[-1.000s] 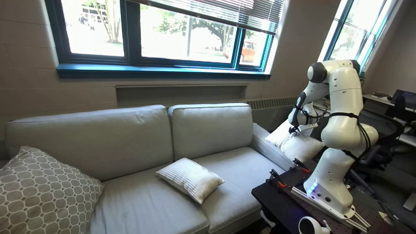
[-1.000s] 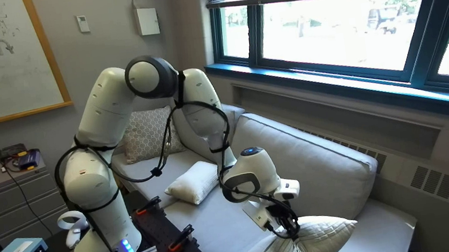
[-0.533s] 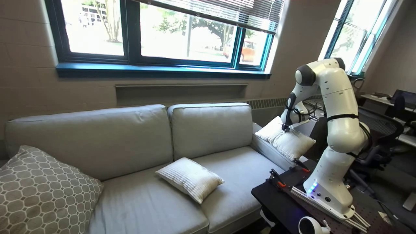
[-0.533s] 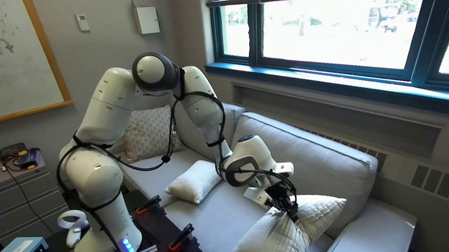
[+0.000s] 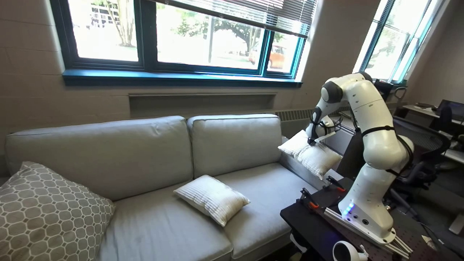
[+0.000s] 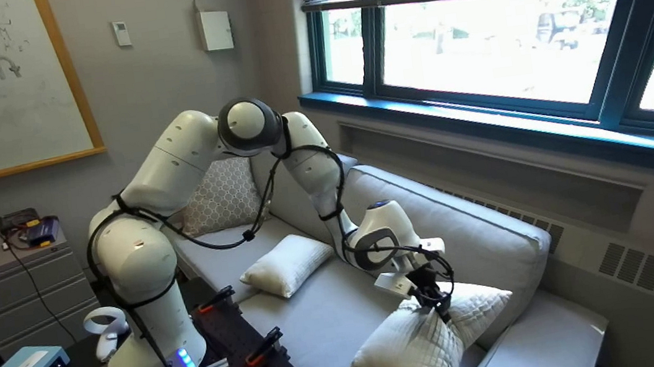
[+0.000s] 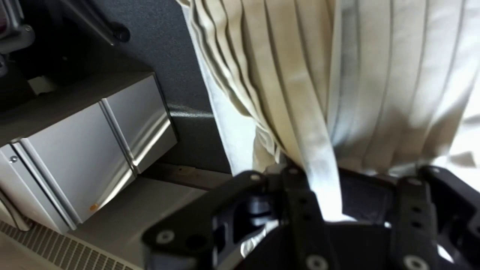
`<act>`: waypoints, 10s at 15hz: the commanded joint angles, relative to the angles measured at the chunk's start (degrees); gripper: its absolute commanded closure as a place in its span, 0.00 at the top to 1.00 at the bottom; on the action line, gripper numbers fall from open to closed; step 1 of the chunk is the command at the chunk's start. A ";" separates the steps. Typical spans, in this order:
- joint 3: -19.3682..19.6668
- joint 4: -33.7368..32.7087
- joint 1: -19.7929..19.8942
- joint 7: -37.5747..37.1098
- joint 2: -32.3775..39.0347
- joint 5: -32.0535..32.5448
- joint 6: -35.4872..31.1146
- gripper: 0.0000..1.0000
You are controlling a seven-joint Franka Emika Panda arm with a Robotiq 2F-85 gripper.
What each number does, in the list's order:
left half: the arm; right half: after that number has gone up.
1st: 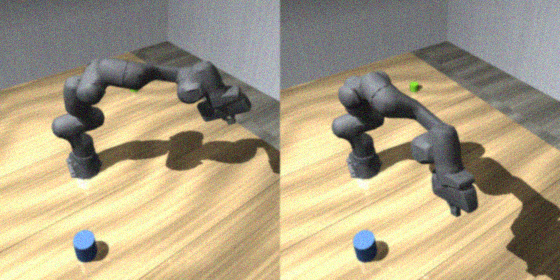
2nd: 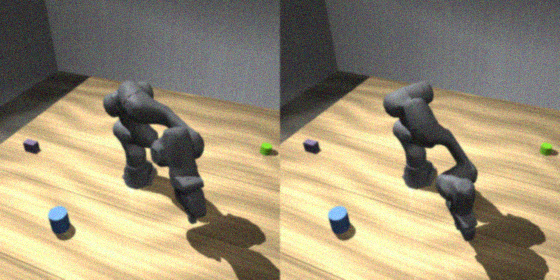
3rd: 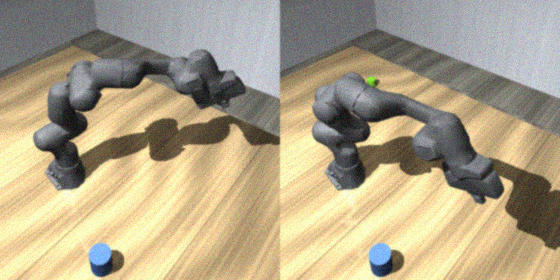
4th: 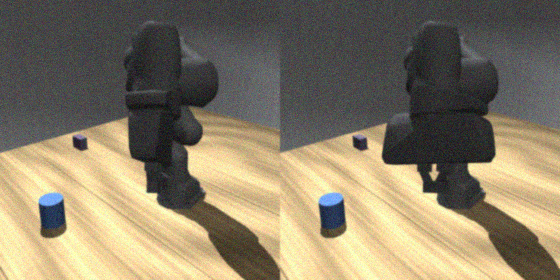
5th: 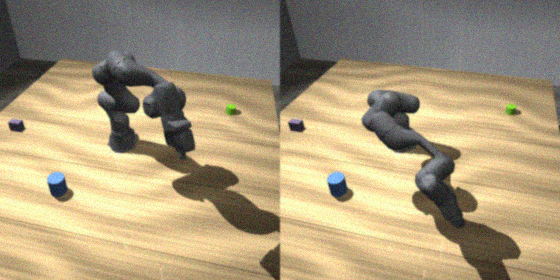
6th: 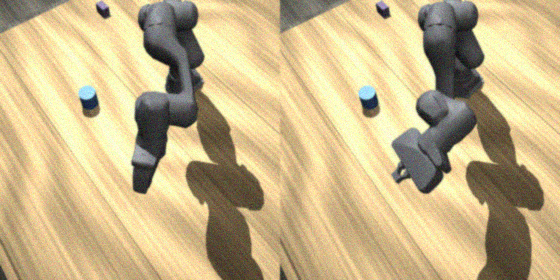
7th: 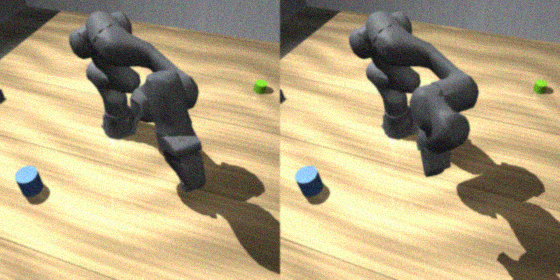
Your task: Pick up the pillow and lean it against the handle of the couch, pick up the second pillow and lean it against the first pillow
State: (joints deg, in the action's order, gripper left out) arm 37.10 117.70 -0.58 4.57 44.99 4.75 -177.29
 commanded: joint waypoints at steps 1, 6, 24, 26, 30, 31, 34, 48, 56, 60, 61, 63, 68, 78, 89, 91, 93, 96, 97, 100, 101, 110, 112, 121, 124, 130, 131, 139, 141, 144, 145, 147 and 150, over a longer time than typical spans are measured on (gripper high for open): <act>-2.88 -9.86 11.72 3.83 0.86 3.05 3.93 0.05; -10.91 -23.88 30.40 12.38 2.54 5.50 10.11 0.05; -5.78 -34.51 3.98 -13.83 27.82 2.97 12.19 0.05; -4.80 -35.53 3.39 -15.08 28.69 2.86 12.14 0.05; -3.18 -37.78 2.82 -17.70 30.90 2.62 12.98 0.05; -2.50 -38.13 2.59 -18.39 31.56 2.74 13.26 0.04; -1.34 -40.87 3.34 -19.72 34.07 2.79 15.09 0.05; 0.71 -45.92 3.95 -23.26 37.26 3.45 20.75 0.36; 2.86 -42.58 -0.85 -26.83 36.00 3.04 19.61 0.96; 4.57 -37.00 -5.65 -30.01 33.09 3.03 16.92 1.00; 4.75 -35.63 -6.77 -30.43 32.35 3.05 15.96 1.00; 2.76 -30.81 -8.40 -28.71 28.69 3.15 12.13 1.00; -8.46 -18.10 -6.63 -16.41 18.19 3.97 -0.96 1.00; -17.91 -6.87 -17.49 -9.03 18.20 2.41 -1.80 1.00; -26.87 -13.88 -17.86 -10.78 21.90 -1.02 2.16 1.00; -32.41 -19.02 -17.35 -10.94 24.12 -1.90 3.50 1.00; -39.12 -24.97 -15.86 -11.28 26.72 -3.68 3.87 1.00; -46.80 -34.67 -16.14 -11.26 31.83 -6.10 5.11 1.00; -50.33 -37.27 -14.71 -10.07 33.45 -6.62 5.18 1.00; -58.95 -45.13 -11.95 -7.56 40.26 -8.03 4.12 1.00; -61.26 -47.63 -11.43 -7.20 42.95 -8.53 3.07 1.00; -49.04 -47.76 -29.91 -21.23 41.35 -30.22 -22.44 1.00; -39.86 -46.44 -38.34 -24.12 40.59 -39.56 -22.11 1.00; -7.56 -26.07 -70.63 -35.20 39.81 -70.40 -2.23 1.00; -7.69 -27.46 -69.67 -41.10 39.92 -68.57 0.88 1.00; -11.80 -32.06 -64.79 -34.51 39.83 -68.22 0.20 1.00; -12.15 -32.53 -63.97 -34.00 39.84 -67.86 0.35 1.00; -14.38 -35.48 -60.89 -41.39 39.47 -73.38 -2.50 1.00; -13.67 -33.21 -60.98 -44.67 38.05 -75.66 -2.09 1.00; -14.01 -30.77 -60.22 -47.76 35.99 -79.85 -3.23 1.00; -14.49 -29.87 -59.78 -48.08 35.02 -81.56 -3.90 1.00; -15.15 -27.92 -59.44 -48.60 33.06 -85.55 -6.11 1.00; -15.95 -25.91 -59.13 -48.66 30.31 -92.34 -10.08 1.00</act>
State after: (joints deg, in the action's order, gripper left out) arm 23.27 87.96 -60.59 -43.71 80.32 -82.49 -184.48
